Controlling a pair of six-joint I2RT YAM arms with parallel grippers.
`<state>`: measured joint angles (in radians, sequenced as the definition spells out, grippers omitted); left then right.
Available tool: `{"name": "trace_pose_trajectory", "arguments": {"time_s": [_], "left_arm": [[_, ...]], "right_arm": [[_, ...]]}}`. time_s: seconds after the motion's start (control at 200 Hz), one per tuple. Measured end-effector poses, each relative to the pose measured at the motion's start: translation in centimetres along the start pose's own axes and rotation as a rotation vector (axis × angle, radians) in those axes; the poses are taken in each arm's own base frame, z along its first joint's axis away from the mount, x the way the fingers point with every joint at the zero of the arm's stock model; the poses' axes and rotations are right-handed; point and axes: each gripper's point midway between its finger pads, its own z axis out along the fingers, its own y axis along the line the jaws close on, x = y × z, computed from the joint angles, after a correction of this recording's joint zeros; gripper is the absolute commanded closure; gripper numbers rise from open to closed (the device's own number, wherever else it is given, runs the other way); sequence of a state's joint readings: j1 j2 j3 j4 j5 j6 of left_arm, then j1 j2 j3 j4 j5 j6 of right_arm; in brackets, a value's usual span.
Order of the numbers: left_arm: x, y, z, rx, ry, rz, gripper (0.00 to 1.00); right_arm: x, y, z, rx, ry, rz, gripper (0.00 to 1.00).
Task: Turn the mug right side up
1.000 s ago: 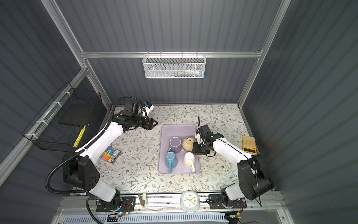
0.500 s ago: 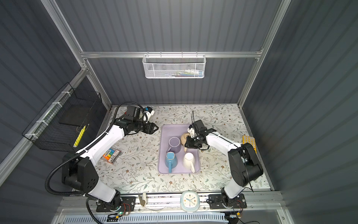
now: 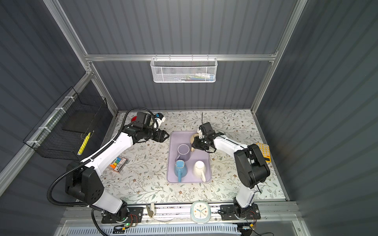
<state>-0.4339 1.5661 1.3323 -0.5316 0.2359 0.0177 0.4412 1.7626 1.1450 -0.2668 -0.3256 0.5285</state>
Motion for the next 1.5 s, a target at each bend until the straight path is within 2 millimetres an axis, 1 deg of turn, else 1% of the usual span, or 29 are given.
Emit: {"name": "trace_pose_trajectory", "arguments": {"time_s": [0.16, 0.245, 0.385, 0.475, 0.575, 0.69, 0.785, 0.84, 0.92, 1.016, 1.141, 1.226, 1.281, 1.386, 1.501], "left_arm": [[-0.3, -1.7, 0.4, 0.016, 0.006, 0.037, 0.34], [-0.3, -2.5, 1.0, 0.029, 0.015, 0.055, 0.34], [0.6, -3.4, 2.6, 0.048, 0.056, 0.071, 0.34], [1.2, -3.5, 4.0, 0.054, 0.084, 0.079, 0.34], [1.7, -3.4, 5.0, 0.057, 0.104, 0.083, 0.34], [1.6, -3.3, 5.8, 0.057, 0.095, 0.092, 0.34], [1.3, -3.1, 6.7, 0.059, 0.091, 0.101, 0.34], [0.9, -3.0, 7.5, 0.063, 0.087, 0.109, 0.34], [-0.1, -3.0, 8.5, 0.071, 0.071, 0.124, 0.34], [-1.1, -3.2, 9.5, 0.084, 0.055, 0.148, 0.33], [-2.1, -3.7, 10.8, 0.099, 0.041, 0.191, 0.33], [-2.5, -4.4, 11.7, 0.12, 0.037, 0.224, 0.33], [-2.6, -4.9, 12.3, 0.135, 0.038, 0.246, 0.33], [-3.0, -5.1, 13.6, 0.144, 0.042, 0.281, 0.33], [-2.4, -5.4, 14.7, 0.151, 0.062, 0.316, 0.33]], "right_arm": [[-1.7, 0.5, 0.7, -0.006, -0.038, -0.005, 0.66], [-2.0, 0.4, 1.1, -0.007, -0.042, -0.001, 0.65], [-2.1, 0.4, 1.7, -0.012, -0.043, 0.006, 0.65], [-2.6, 0.5, 2.0, -0.022, -0.052, 0.009, 0.64], [-3.2, 0.8, 2.3, -0.047, -0.063, 0.02, 0.64], [-3.9, 1.0, 2.6, -0.092, -0.073, 0.043, 0.64], [-4.7, 1.1, 2.2, -0.13, -0.087, 0.062, 0.63], [-5.4, 1.2, 1.7, -0.152, -0.104, 0.07, 0.63], [-5.7, 1.0, 0.6, -0.175, -0.12, 0.076, 0.61], [-5.7, 1.2, -1.6, -0.206, -0.141, 0.073, 0.59], [-5.9, 2.0, -5.0, -0.237, -0.19, 0.03, 0.57], [-5.8, 2.4, -6.7, -0.242, -0.214, -0.002, 0.57], [-5.6, 2.4, -7.5, -0.238, -0.223, -0.016, 0.56], [-5.1, 1.5, -8.5, -0.213, -0.23, -0.024, 0.56], [-4.6, -0.4, -9.3, -0.17, -0.24, -0.007, 0.55]]}}
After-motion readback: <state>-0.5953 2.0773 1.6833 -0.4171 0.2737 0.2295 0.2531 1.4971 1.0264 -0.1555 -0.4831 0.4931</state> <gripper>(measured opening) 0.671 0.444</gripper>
